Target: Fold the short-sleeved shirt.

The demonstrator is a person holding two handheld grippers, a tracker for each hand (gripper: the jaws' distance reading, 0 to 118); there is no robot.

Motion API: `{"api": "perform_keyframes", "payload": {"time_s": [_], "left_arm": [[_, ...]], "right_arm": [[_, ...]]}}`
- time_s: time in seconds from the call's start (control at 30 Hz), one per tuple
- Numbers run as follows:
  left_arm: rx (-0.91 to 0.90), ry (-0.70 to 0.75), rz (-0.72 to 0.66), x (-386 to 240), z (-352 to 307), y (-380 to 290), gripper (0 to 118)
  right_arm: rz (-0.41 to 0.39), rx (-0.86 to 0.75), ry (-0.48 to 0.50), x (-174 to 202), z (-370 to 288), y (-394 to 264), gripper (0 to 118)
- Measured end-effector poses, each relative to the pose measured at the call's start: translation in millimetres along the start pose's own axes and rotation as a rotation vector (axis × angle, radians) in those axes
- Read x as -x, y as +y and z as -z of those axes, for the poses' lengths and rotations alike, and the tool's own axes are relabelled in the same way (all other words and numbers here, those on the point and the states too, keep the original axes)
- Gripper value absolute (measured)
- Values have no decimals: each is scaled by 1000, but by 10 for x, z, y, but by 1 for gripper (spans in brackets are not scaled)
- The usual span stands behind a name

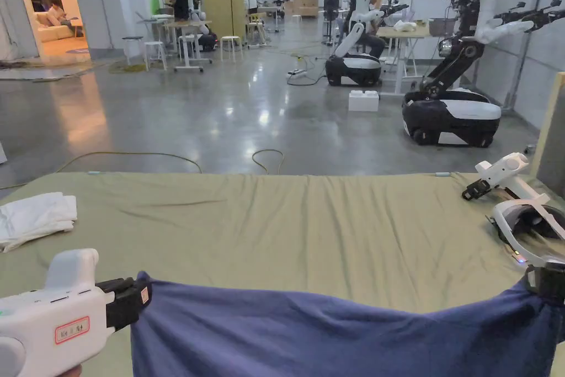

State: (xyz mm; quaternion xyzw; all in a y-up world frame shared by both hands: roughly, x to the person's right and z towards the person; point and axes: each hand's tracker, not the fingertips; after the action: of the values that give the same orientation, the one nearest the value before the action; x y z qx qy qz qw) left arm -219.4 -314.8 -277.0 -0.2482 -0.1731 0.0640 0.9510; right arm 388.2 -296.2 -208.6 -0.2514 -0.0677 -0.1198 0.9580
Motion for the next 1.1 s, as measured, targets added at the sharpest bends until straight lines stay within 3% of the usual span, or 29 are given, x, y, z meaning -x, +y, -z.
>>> {"api": "perform_keyframes", "payload": {"time_s": [0.1, 0.37, 0.67, 1.1], "left_arm": [[-103, -3, 26, -61, -315, 418, 5], [-281, 70, 78, -265, -759, 1449, 5], [-372, 167, 77, -114, -347, 2241, 5], [-402, 244, 32, 33, 529, 3143, 5]], "right_arm": [[16, -110, 13, 44, -305, 367, 2], [-66, -298, -2, 453, -635, 1361, 2], [-162, -360, -63, 963, -378, 2218, 2], [-152, -473, -151, 1407, 150, 3101, 2]]}}
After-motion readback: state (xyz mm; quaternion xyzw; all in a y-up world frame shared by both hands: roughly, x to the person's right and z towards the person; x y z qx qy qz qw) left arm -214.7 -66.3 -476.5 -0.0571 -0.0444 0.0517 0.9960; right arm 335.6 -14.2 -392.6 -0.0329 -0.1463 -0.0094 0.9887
